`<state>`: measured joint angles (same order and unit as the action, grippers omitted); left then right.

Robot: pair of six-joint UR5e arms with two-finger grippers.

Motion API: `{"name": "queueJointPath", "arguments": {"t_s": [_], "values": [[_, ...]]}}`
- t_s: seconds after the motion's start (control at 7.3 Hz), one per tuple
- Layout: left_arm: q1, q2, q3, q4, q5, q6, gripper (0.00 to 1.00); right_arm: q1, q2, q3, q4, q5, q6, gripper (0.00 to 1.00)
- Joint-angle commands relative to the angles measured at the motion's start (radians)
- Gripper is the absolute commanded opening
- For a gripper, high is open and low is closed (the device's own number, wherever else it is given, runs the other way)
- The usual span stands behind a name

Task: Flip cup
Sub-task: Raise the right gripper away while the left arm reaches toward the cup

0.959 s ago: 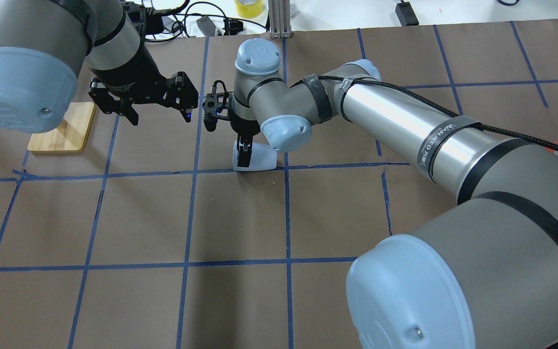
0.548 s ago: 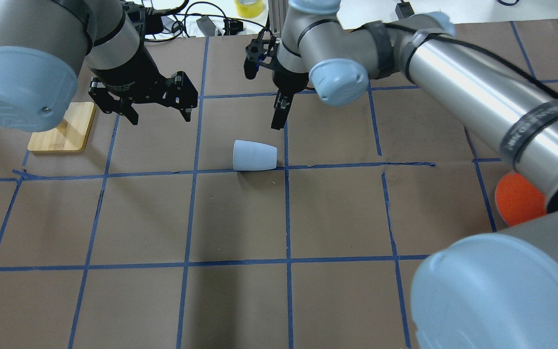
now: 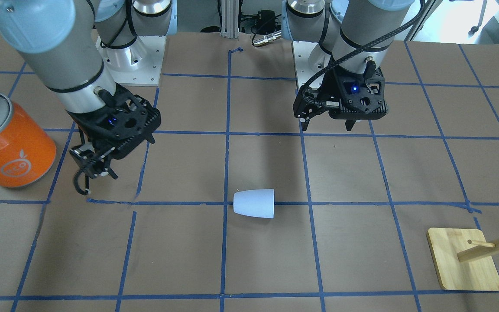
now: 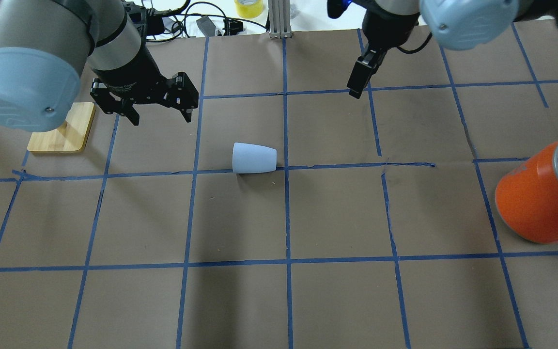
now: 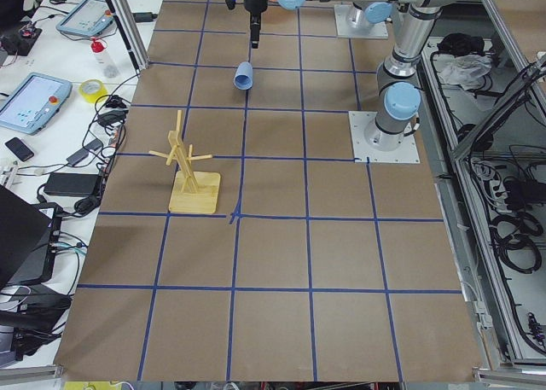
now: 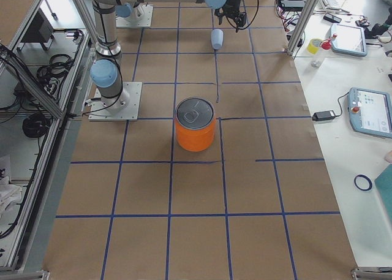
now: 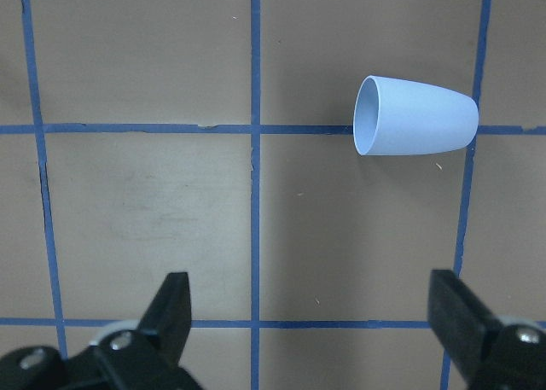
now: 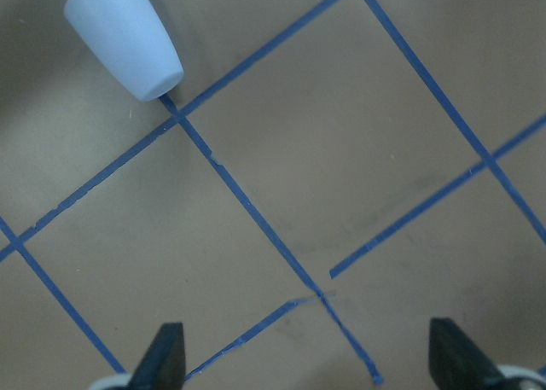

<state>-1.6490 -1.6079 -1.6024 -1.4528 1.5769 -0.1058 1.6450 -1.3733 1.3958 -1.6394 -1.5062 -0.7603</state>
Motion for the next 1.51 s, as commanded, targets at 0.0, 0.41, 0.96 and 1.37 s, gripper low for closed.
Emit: {"name": "queueJointPath", "arguments": {"t_s": [0.0, 0.41, 0.96, 1.37], "values": [[0.0, -0.009, -0.001, 0.0, -0.002, 0.0, 1.0, -0.024, -0.05, 0.006, 0.044, -0.046, 0.41, 1.0], [0.079, -0.073, -0.004, 0.04, -0.023, 0.009, 1.0, -0.062, -0.05, 0.028, 0.073, -0.093, 0.882, 1.0], [0.127, -0.156, -0.117, 0.2, -0.287, 0.104, 1.0, -0.065, -0.12, 0.107, 0.124, -0.094, 0.961, 0.99], [0.127, -0.187, -0.171, 0.27, -0.348, 0.115, 1.0, -0.063, -0.158, 0.193, 0.007, -0.105, 0.949, 1.0]]}}
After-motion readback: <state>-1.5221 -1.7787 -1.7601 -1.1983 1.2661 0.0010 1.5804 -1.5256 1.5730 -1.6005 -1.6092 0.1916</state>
